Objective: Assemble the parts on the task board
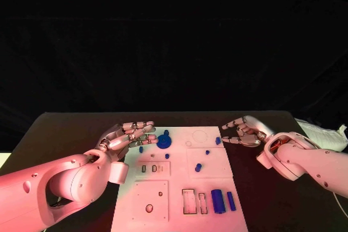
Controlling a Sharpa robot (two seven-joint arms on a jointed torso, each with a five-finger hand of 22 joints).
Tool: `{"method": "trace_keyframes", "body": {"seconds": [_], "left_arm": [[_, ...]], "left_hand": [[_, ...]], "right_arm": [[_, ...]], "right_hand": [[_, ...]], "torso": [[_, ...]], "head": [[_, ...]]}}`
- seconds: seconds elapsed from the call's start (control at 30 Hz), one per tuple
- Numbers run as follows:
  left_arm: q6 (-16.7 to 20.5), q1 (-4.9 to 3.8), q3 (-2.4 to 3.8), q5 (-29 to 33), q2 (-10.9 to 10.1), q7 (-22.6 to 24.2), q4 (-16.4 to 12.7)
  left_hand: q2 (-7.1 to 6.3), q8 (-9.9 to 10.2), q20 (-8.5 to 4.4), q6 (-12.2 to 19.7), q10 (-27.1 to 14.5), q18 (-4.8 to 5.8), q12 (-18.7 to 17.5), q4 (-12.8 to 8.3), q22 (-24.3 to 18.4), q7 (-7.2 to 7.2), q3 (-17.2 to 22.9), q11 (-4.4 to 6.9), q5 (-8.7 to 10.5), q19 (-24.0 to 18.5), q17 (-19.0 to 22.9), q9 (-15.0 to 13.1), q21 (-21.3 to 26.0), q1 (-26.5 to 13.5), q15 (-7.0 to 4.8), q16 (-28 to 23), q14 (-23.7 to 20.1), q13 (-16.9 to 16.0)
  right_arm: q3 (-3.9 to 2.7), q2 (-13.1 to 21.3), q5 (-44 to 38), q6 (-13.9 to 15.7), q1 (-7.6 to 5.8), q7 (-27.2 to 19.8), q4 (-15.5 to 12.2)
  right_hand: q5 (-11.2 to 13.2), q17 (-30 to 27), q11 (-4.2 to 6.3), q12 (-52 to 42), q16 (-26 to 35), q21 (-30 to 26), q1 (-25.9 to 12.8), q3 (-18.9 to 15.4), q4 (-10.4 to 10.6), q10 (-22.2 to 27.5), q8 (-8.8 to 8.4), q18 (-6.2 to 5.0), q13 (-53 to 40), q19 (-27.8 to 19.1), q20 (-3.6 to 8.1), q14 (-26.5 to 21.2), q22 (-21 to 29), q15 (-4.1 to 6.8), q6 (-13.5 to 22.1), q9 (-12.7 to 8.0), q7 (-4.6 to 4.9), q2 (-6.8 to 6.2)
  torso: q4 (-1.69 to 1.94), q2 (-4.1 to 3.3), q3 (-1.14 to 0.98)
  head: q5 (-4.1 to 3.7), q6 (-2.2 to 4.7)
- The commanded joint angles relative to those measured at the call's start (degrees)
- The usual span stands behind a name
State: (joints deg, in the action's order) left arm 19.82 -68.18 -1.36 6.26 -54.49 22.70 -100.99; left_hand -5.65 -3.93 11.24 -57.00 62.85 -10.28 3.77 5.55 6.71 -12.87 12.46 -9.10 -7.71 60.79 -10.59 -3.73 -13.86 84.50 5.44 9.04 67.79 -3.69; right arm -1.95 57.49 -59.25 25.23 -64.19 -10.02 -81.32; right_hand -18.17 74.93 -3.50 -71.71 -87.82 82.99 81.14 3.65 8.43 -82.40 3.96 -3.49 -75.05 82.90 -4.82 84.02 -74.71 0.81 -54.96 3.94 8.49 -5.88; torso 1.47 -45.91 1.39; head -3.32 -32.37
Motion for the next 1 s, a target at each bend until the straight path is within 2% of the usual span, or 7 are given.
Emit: {"method": "trace_keyframes", "body": {"seconds": [0.03, 0.13, 0.47, 0.57, 0.8, 1.0], "left_arm": [[-1.5, 0.08, -0.01, 0.1, 0.2, 0.3, 0.0], [-1.5, 0.12, -0.03, 0.1, 0.2, 0.3, 0.1], [-1.6, 0.16, -0.04, 0.1, 0.2, 0.3, 0.2], [-1.6, 0.16, -0.04, 0.1, 0.2, 0.3, 0.2], [-1.7, 0.16, -0.04, 0.1, 0.2, 0.3, 0.2], [-1.6, 0.16, -0.04, 0.1, 0.1, 0.2, 0.2]], "left_hand": [[0.2, 0.2, 0.0, 0.3, -0.4, 0.11, -0.2, -0.4, -0.1, 0.14, 0.1, -0.04, 0.22, 0.4, -0.1, 0.0, 0.3, -0.1, 0.14, -0.2, 0.3, 0.0], [0.2, 0.2, 0.0, 0.3, -0.4, 0.11, -0.2, -0.4, -0.1, 0.14, 0.1, -0.04, 0.22, 0.4, -0.1, 0.0, 0.3, -0.1, 0.14, -0.2, 0.3, 0.0], [0.2, 0.2, 0.0, 0.3, -0.4, 0.11, -0.2, -0.4, -0.1, 0.14, 0.1, -0.04, 0.22, 0.4, -0.1, 0.0, 0.3, -0.1, 0.14, -0.2, 0.3, 0.0], [0.2, 0.2, 0.0, 0.3, -0.4, 0.11, -0.2, -0.4, -0.1, 0.14, 0.1, -0.04, 0.22, 0.4, -0.1, 0.0, 0.3, -0.1, 0.14, -0.2, 0.3, 0.0], [0.2, 0.2, 0.0, 0.3, -0.4, 0.11, -0.2, -0.4, -0.1, 0.14, 0.1, -0.04, 0.22, 0.4, -0.1, 0.0, 0.3, -0.1, 0.14, -0.2, 0.3, 0.0], [0.2, 0.2, 0.0, 0.3, -0.4, 0.11, -0.2, -0.4, -0.1, 0.14, 0.1, -0.04, 0.22, 0.4, -0.1, 0.0, 0.3, -0.1, 0.14, -0.2, 0.3, 0.0]], "right_arm": [[-0.02, -0.5, 1.2, -1.9, 0.59, -1.8, 0.8], [-0.02, -1.1, 1.3, -1.9, 0.99, -1.8, 1.6], [-0.03, -2.9, 1.3, -2.7, 1.47, -1.5, 3.5], [-0.03, -3.5, 1.3, -2.8, 1.76, -1.5, 4.0], [-0.06, -4.4, 1.2, -2.7, 2.03, -1.6, 4.8], [-0.08, -4.8, 1.2, -3.0, 2.09, -1.8, 5.0]], "right_hand": [[0.4, 11.1, 0.32, 0.2, -0.2, 0.2, 0.5, 0.0, -0.5, 0.3, -0.09, 0.33, -1.5, 0.4, -0.05, 5.1, 0.0, 0.27, -0.4, 0.0, -0.05, 0.03], [0.6, 11.1, 0.32, 0.2, -0.3, 0.1, 0.6, 0.0, -0.6, 0.3, -0.11, 0.32, -1.5, 0.3, -0.04, 5.1, 0.0, 0.28, -0.4, -0.1, -0.05, 0.07], [1.6, 11.3, 0.38, 0.1, -0.3, 0.2, 1.1, 0.3, -1.2, 0.2, 0.04, 0.34, -1.6, 0.4, -0.01, 5.2, -0.1, 0.32, -0.9, 0.0, -0.11, 0.7], [2.7, 11.3, 0.45, 0.0, -0.4, 0.2, 1.4, 0.7, -1.6, 0.1, 0.18, 0.34, -1.7, 0.4, 0.04, 5.2, -0.1, 0.37, -1.4, 0.0, -0.17, 1.27], [5.8, 11.5, 0.63, -0.2, -0.5, 0.3, 1.9, 2.1, -2.6, -0.1, 0.45, 0.35, -1.8, 0.4, 0.17, 5.2, -0.2, 0.52, -3.0, 0.1, -0.36, 2.64], [6.7, 11.7, 1.0, -0.4, -0.5, 0.3, 2.2, 3.3, -3.3, -0.1, 0.87, 0.36, -2.0, 0.5, 0.36, 5.3, -0.3, 0.79, -4.9, 0.2, -0.83, 3.32]], "torso": [[0.13, -0.03, 0.01], [0.18, -0.14, -0.15], [0.12, -0.08, -0.01], [0.1, -0.06, -0.03], [0.26, 0.02, 0.05], [0.07, 0.02, 0.02]], "head": [[0.1, -0.1], [0.22, -0.08], [0.48, -0.34], [0.72, -0.32], [0.74, -0.48], [1.01, -0.49]]}}
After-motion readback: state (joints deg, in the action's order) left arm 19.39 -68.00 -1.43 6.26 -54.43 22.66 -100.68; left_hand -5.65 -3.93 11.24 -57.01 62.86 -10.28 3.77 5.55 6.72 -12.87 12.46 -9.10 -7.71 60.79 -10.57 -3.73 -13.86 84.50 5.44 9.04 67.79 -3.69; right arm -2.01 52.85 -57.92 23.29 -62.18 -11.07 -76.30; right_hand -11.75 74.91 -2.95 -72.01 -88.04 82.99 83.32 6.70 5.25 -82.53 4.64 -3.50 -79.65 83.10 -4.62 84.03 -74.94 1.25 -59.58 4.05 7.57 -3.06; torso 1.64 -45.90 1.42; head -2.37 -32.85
